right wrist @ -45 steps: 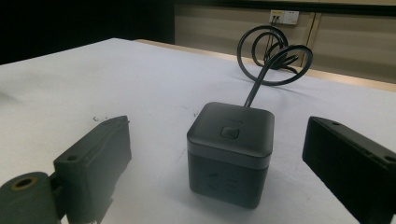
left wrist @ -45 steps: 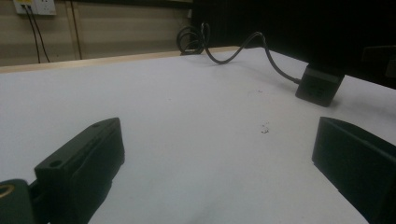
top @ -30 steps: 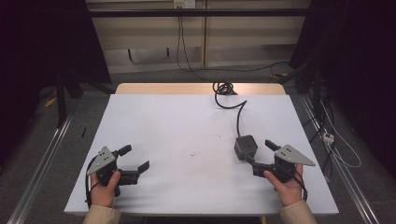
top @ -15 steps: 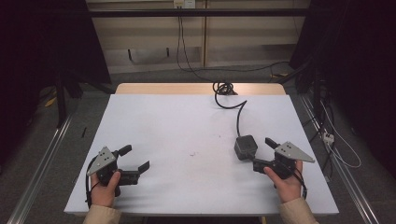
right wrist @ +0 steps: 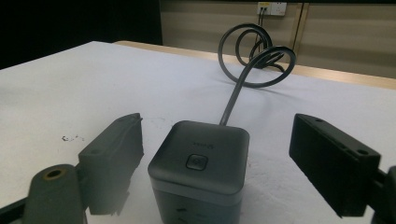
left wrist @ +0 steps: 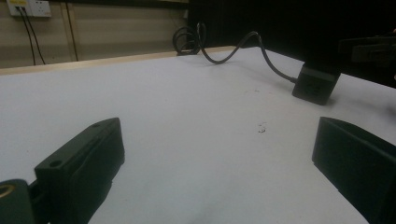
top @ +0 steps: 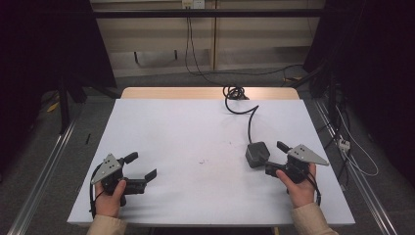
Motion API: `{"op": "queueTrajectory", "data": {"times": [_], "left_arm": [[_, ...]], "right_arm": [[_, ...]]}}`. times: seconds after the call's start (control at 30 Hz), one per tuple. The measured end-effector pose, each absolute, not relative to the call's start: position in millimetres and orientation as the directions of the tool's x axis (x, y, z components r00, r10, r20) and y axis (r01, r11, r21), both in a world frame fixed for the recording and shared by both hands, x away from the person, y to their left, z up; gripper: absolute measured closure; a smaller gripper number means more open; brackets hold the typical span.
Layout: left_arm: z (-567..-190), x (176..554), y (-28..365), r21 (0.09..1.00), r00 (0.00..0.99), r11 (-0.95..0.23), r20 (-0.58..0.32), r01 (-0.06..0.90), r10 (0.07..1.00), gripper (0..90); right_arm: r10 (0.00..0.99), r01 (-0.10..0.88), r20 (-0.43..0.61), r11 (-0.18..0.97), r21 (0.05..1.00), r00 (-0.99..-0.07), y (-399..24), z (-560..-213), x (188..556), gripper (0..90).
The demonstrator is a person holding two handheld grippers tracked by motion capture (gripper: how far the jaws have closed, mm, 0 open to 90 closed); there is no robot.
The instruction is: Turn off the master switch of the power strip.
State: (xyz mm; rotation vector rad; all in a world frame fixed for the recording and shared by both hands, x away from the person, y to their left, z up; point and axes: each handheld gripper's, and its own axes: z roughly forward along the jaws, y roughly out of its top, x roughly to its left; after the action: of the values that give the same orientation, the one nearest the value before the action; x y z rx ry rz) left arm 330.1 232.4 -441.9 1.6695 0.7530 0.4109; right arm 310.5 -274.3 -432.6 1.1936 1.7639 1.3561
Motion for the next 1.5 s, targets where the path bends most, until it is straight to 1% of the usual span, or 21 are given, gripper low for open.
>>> {"op": "queueTrajectory", "data": {"times": [0.23, 0.73, 0.87, 0.9, 1.03, 1.27, 1.3, 1.33, 1.43, 1.5], "left_arm": [[-442, 330, 232, 0.962, 0.729, -0.093, -0.128, 0.255, 0.673, 2.1], [-442, 330, 232, 0.962, 0.729, -0.092, -0.132, 0.259, 0.672, 2.1], [-442, 330, 232, 0.961, 0.729, -0.093, -0.132, 0.259, 0.671, 2.1], [-442, 330, 232, 0.961, 0.729, -0.092, -0.132, 0.259, 0.671, 2.1], [-443, 330, 232, 0.961, 0.729, -0.092, -0.133, 0.261, 0.672, 2.1], [-443, 330, 232, 0.961, 0.730, -0.094, -0.132, 0.259, 0.671, 2.1], [-443, 330, 232, 0.961, 0.730, -0.094, -0.131, 0.259, 0.671, 2.1], [-443, 330, 232, 0.961, 0.730, -0.094, -0.131, 0.259, 0.671, 2.1], [-443, 330, 232, 0.962, 0.730, -0.092, -0.132, 0.258, 0.670, 2.1], [-443, 330, 232, 0.962, 0.731, -0.093, -0.131, 0.258, 0.670, 2.1]], "right_arm": [[0.911, 0.287, 0.058, 0.068, 0.955, -0.409, -273, -430, 313, 19.0], [0.913, 0.295, 0.050, 0.079, 0.952, -0.406, -272, -428, 318, 26.6], [0.912, 0.299, 0.045, 0.087, 0.950, -0.409, -271, -429, 319, 29.9], [0.912, 0.302, 0.041, 0.092, 0.949, -0.407, -271, -429, 319, 32.6], [0.911, 0.304, 0.044, 0.092, 0.948, -0.411, -271, -429, 320, 35.0], [0.908, 0.304, 0.040, 0.098, 0.948, -0.417, -269, -429, 321, 44.1], [0.908, 0.304, 0.040, 0.098, 0.948, -0.417, -269, -429, 321, 44.1], [0.906, 0.305, 0.044, 0.097, 0.947, -0.422, -269, -429, 321, 46.2], [0.905, 0.308, 0.051, 0.091, 0.947, -0.423, -269, -430, 322, 47.5], [0.903, 0.314, 0.061, 0.083, 0.946, -0.425, -269, -430, 322, 50.3]]}}
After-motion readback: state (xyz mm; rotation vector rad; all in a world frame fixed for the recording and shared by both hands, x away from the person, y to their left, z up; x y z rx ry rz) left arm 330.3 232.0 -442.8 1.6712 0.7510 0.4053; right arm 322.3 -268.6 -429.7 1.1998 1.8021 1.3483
